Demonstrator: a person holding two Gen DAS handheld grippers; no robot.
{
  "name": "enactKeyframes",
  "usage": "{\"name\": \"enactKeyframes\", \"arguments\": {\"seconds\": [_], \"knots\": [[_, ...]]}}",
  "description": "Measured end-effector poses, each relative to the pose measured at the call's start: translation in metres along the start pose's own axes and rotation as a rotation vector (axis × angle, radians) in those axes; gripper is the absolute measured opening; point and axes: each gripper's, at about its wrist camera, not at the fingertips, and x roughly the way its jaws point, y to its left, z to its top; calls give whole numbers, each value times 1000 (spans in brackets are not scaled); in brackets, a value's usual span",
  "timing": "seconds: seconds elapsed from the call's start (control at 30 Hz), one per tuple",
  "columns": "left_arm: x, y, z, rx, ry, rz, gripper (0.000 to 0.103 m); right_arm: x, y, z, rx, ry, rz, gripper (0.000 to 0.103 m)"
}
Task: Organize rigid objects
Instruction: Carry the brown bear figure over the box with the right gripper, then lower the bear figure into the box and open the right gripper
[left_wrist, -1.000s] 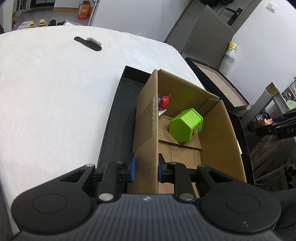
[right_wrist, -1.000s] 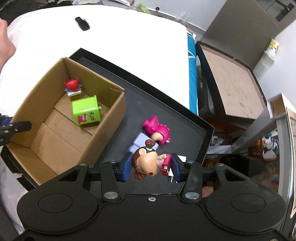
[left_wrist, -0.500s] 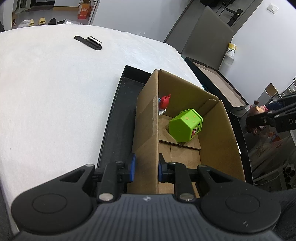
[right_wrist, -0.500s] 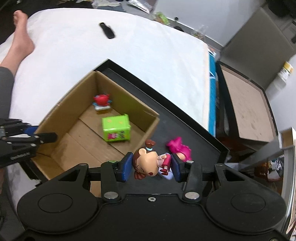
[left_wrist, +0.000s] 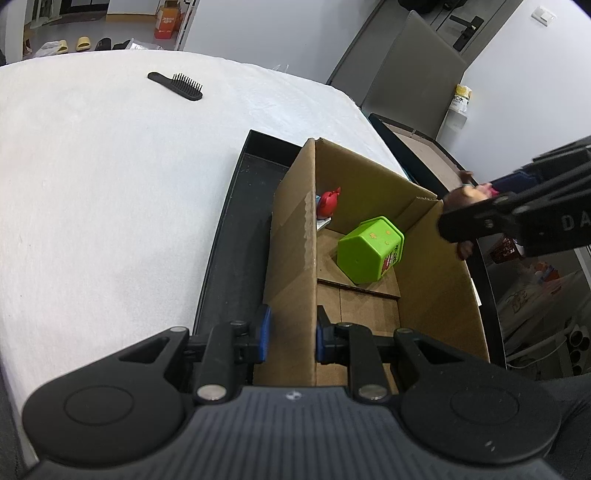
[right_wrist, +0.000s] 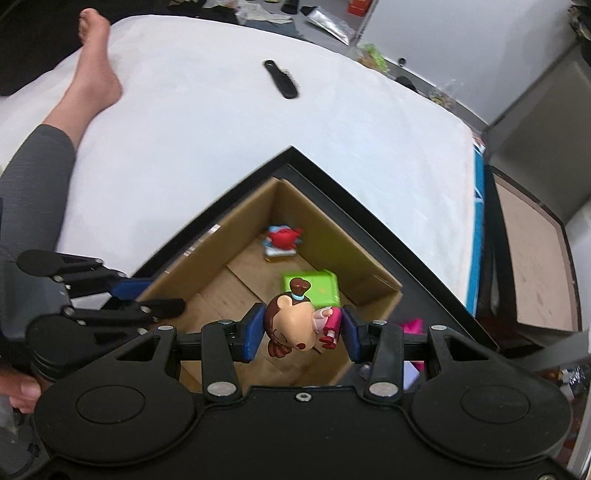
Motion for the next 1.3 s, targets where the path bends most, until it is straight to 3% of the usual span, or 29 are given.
{"name": "enactKeyframes", "arguments": {"seconds": [0.77,1.3], "knots": [[1,2,1,-10,8,-10,21,58,28,13,15,19,58,43],[2,2,-1,-8,7,-12,21,37,11,5,47,-27,62,48]]}}
